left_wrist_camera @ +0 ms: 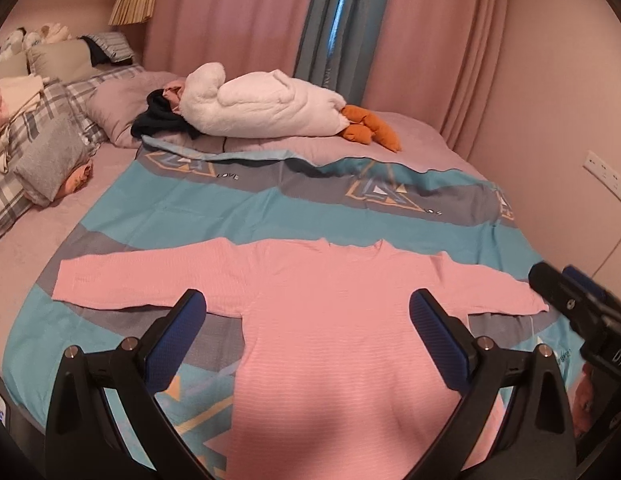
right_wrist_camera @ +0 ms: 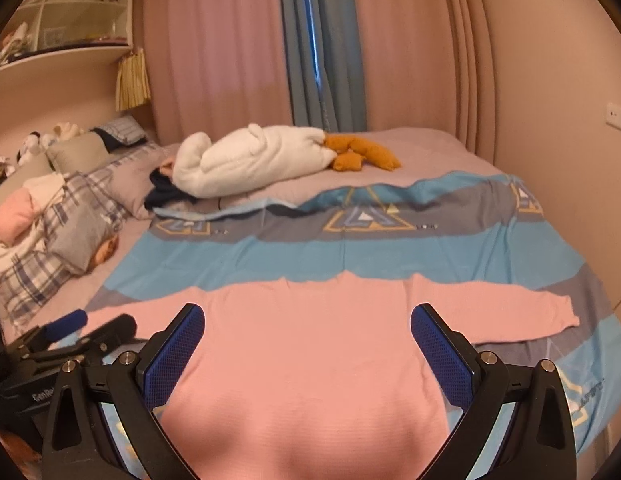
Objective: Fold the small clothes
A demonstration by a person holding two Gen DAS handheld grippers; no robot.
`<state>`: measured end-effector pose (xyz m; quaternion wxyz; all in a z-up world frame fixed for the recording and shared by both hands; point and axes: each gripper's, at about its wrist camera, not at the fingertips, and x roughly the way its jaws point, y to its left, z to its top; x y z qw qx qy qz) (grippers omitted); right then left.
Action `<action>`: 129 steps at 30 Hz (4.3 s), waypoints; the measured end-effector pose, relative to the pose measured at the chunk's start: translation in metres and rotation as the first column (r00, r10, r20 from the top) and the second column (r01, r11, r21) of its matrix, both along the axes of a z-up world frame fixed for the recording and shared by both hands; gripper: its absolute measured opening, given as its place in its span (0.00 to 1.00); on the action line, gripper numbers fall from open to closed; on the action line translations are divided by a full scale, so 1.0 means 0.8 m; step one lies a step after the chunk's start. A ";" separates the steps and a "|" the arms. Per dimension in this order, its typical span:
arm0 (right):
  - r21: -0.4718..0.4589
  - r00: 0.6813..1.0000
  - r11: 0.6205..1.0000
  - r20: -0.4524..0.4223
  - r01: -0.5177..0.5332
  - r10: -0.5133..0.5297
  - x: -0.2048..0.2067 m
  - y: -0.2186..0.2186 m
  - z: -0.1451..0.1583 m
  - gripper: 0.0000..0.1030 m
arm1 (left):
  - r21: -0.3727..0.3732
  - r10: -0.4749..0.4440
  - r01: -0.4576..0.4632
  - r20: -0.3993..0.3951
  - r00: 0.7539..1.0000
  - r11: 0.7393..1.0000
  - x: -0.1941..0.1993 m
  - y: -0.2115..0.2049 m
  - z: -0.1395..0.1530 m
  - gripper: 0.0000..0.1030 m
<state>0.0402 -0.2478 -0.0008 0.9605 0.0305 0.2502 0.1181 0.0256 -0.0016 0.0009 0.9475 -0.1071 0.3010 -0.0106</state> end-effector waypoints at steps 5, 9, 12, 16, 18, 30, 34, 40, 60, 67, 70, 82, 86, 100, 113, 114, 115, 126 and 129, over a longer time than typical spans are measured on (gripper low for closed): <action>0.025 0.999 0.999 -0.027 -0.020 0.020 0.021 -0.007 -0.005 0.99 | 0.005 0.011 -0.011 -0.044 0.999 1.000 0.018 0.001 -0.004 0.99; 0.049 0.998 0.998 -0.060 -0.032 0.035 0.037 -0.009 -0.009 0.99 | -0.004 0.028 -0.028 -0.061 0.998 1.000 0.028 0.006 -0.007 0.99; 0.047 0.997 0.999 -0.077 -0.021 0.024 0.041 -0.010 -0.013 0.99 | -0.009 0.038 -0.039 -0.092 0.995 0.999 0.038 0.008 -0.010 0.99; 0.051 0.994 0.999 -0.111 -0.020 0.025 0.049 -0.011 -0.021 0.99 | 0.010 0.020 -0.018 -0.143 0.990 1.000 0.047 0.005 -0.020 0.99; 0.059 0.992 0.998 -0.124 -0.031 0.038 0.051 -0.011 -0.023 0.99 | 0.007 0.014 -0.013 -0.150 0.989 1.000 0.048 0.005 -0.023 0.99; 0.036 0.986 0.999 -0.163 -0.032 0.037 0.068 -0.014 -0.038 0.99 | -0.005 -0.023 0.023 -0.187 0.982 1.000 0.066 -0.002 -0.038 0.99; 0.022 0.985 0.999 -0.172 -0.027 0.031 0.069 -0.010 -0.040 0.99 | -0.006 -0.026 0.025 -0.187 0.982 1.000 0.067 -0.004 -0.038 0.99; 0.009 0.986 0.999 -0.164 -0.037 0.038 0.069 -0.007 -0.039 0.99 | -0.025 -0.028 0.024 -0.187 0.982 0.999 0.065 0.001 -0.040 0.99; 0.036 0.986 0.999 -0.166 -0.012 0.018 0.060 -0.011 -0.044 0.99 | 0.000 -0.078 0.079 -0.156 0.985 0.997 0.045 -0.010 -0.026 0.99; 0.032 0.986 0.999 -0.165 0.001 0.004 0.057 -0.012 -0.043 0.99 | -0.017 -0.103 0.102 -0.145 0.984 0.995 0.043 -0.012 -0.021 0.99; 0.026 0.987 1.000 -0.159 0.012 -0.007 0.057 -0.012 -0.042 0.99 | -0.034 -0.112 0.109 -0.144 0.983 0.993 0.046 -0.011 -0.021 0.99; 0.020 0.985 1.000 -0.169 0.021 -0.018 0.060 -0.013 -0.043 0.99 | -0.080 -0.127 0.115 -0.168 0.978 0.990 0.055 -0.007 -0.026 0.97; 0.018 0.985 1.000 -0.170 0.014 -0.011 0.060 -0.012 -0.043 0.99 | -0.081 -0.136 0.124 -0.169 0.976 0.989 0.057 -0.011 -0.025 0.96; 0.039 0.983 0.999 -0.183 0.036 -0.028 0.059 -0.019 -0.049 0.99 | -0.097 -0.169 0.153 -0.193 0.966 0.983 0.062 -0.019 -0.032 0.94; 0.079 0.974 0.994 -0.221 0.074 -0.055 0.069 -0.040 -0.062 0.92 | -0.131 -0.209 0.179 -0.276 0.938 0.975 0.084 -0.034 -0.061 0.90; 0.081 0.973 0.994 -0.225 0.076 -0.056 0.071 -0.042 -0.063 0.87 | -0.142 -0.216 0.181 -0.292 0.932 0.973 0.088 -0.036 -0.067 0.89; 0.085 0.972 0.993 -0.229 0.080 -0.059 0.073 -0.045 -0.064 0.86 | -0.149 -0.219 0.180 -0.309 0.925 0.972 0.091 -0.037 -0.073 0.87; 0.141 0.951 0.968 -0.261 0.207 -0.165 0.098 -0.117 -0.076 0.71 | -0.148 -0.235 0.187 -0.454 0.860 0.971 0.106 -0.062 -0.134 0.78; 0.184 0.931 0.944 -0.296 0.275 -0.214 0.111 -0.165 -0.083 0.65 | -0.146 -0.224 0.174 -0.490 0.843 0.974 0.108 -0.059 -0.149 0.75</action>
